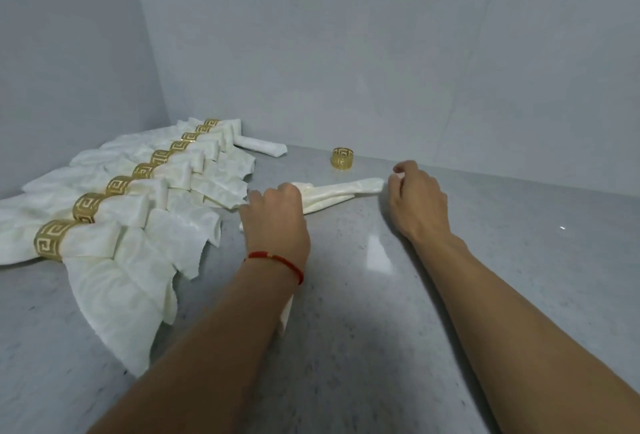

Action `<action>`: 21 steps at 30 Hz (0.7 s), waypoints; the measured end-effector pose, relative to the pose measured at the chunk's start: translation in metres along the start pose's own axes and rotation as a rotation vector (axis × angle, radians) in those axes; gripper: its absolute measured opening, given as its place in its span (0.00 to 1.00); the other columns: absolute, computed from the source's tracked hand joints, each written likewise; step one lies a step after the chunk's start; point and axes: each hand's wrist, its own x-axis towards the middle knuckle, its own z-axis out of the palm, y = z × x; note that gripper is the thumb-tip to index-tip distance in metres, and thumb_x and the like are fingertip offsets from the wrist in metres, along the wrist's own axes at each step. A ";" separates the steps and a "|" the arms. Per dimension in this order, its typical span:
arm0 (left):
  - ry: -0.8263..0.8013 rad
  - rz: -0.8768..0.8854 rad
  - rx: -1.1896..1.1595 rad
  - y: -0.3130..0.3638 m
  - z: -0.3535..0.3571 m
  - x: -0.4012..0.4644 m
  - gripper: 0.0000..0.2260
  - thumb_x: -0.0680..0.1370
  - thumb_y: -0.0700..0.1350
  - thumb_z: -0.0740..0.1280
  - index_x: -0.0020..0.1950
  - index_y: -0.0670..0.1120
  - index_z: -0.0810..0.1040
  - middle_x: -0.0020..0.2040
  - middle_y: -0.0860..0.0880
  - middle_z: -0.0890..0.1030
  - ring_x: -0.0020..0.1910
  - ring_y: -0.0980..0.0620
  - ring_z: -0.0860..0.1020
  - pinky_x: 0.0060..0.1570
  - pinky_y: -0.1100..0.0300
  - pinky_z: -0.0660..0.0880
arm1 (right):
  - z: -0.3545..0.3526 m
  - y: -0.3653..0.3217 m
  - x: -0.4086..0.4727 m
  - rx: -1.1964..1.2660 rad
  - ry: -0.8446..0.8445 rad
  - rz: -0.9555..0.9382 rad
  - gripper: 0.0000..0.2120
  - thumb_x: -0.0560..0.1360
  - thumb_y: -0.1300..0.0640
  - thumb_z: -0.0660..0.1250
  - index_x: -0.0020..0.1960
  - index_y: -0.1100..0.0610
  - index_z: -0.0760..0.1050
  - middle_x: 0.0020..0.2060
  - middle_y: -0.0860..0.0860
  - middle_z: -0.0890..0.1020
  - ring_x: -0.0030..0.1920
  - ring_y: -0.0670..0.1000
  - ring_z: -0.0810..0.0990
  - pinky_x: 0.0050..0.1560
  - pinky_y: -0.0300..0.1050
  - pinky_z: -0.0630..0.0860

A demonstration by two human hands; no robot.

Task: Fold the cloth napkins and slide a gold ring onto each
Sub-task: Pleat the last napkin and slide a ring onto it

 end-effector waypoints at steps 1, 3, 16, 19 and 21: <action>0.004 -0.012 -0.004 -0.002 0.001 0.002 0.04 0.80 0.42 0.63 0.54 0.45 0.72 0.51 0.44 0.78 0.55 0.42 0.75 0.54 0.50 0.72 | 0.008 -0.005 0.014 0.008 0.050 -0.041 0.17 0.85 0.50 0.53 0.67 0.54 0.73 0.58 0.55 0.80 0.59 0.58 0.76 0.60 0.58 0.70; 0.019 -0.018 -0.026 -0.002 0.003 0.002 0.04 0.80 0.43 0.63 0.48 0.48 0.68 0.49 0.46 0.78 0.54 0.44 0.75 0.52 0.52 0.70 | 0.024 -0.020 0.042 -0.009 0.051 -0.114 0.17 0.85 0.49 0.55 0.69 0.51 0.75 0.64 0.54 0.78 0.63 0.57 0.74 0.63 0.57 0.67; -0.073 -0.048 -0.099 -0.014 0.000 0.020 0.06 0.78 0.46 0.68 0.49 0.44 0.76 0.47 0.44 0.79 0.47 0.47 0.75 0.40 0.58 0.67 | 0.043 -0.020 0.060 0.314 0.116 0.061 0.09 0.79 0.49 0.66 0.50 0.52 0.83 0.47 0.50 0.83 0.50 0.52 0.80 0.57 0.54 0.75; -0.024 -0.051 -0.144 -0.016 0.003 0.016 0.06 0.76 0.44 0.69 0.44 0.45 0.73 0.43 0.45 0.78 0.43 0.48 0.72 0.39 0.57 0.63 | 0.013 -0.001 0.019 0.372 0.161 0.041 0.10 0.81 0.50 0.66 0.52 0.55 0.81 0.50 0.52 0.80 0.51 0.52 0.79 0.54 0.48 0.76; -0.009 -0.039 -0.148 -0.017 0.002 0.015 0.07 0.75 0.43 0.70 0.44 0.45 0.73 0.44 0.45 0.78 0.41 0.48 0.69 0.39 0.57 0.62 | -0.008 0.004 -0.010 0.328 0.148 -0.019 0.09 0.82 0.51 0.65 0.52 0.55 0.79 0.50 0.51 0.79 0.50 0.50 0.78 0.51 0.45 0.75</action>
